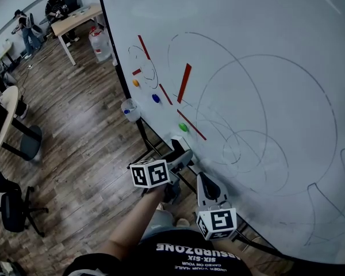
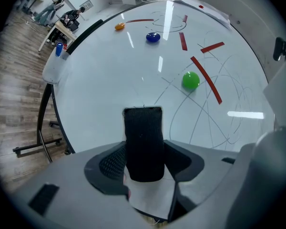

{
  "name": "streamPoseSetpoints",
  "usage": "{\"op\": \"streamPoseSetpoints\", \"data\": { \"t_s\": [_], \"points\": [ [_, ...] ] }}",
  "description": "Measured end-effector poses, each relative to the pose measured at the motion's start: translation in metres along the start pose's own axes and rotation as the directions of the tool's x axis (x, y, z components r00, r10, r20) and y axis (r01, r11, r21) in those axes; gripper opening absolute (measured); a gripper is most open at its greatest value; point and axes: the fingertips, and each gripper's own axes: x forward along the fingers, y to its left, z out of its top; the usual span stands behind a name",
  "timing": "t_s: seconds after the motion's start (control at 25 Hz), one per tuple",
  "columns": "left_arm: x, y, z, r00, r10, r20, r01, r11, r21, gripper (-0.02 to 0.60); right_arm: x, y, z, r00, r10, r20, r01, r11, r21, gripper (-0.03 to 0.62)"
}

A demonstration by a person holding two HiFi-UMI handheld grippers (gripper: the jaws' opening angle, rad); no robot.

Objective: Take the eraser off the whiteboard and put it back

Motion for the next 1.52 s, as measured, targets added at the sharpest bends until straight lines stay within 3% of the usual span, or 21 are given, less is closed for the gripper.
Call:
{"op": "streamPoseSetpoints", "data": {
  "t_s": [0.44, 0.8, 1.04, 1.52],
  "points": [
    [-0.001, -0.006, 0.001, 1.000, -0.016, 0.013, 0.016, 1.000, -0.006, 0.238, -0.005, 0.002, -0.002, 1.000, -0.016, -0.004, 0.016, 1.000, 0.001, -0.002],
    [-0.002, -0.014, 0.000, 1.000, -0.011, 0.012, 0.010, 0.999, 0.036, 0.238, -0.010, 0.006, -0.003, 1.000, -0.015, -0.004, 0.015, 1.000, -0.003, -0.002],
    [-0.014, -0.009, -0.005, 1.000, 0.024, 0.019, -0.024, 0.999, 0.031, 0.238, -0.013, 0.010, -0.004, 1.000, -0.007, -0.003, 0.007, 1.000, -0.004, -0.002],
    [-0.052, 0.002, -0.006, 0.997, 0.051, 0.057, -0.051, 0.999, 0.002, 0.238, -0.013, 0.038, -0.006, 0.998, 0.061, -0.006, -0.061, 0.998, -0.015, -0.002]
  ]
}}
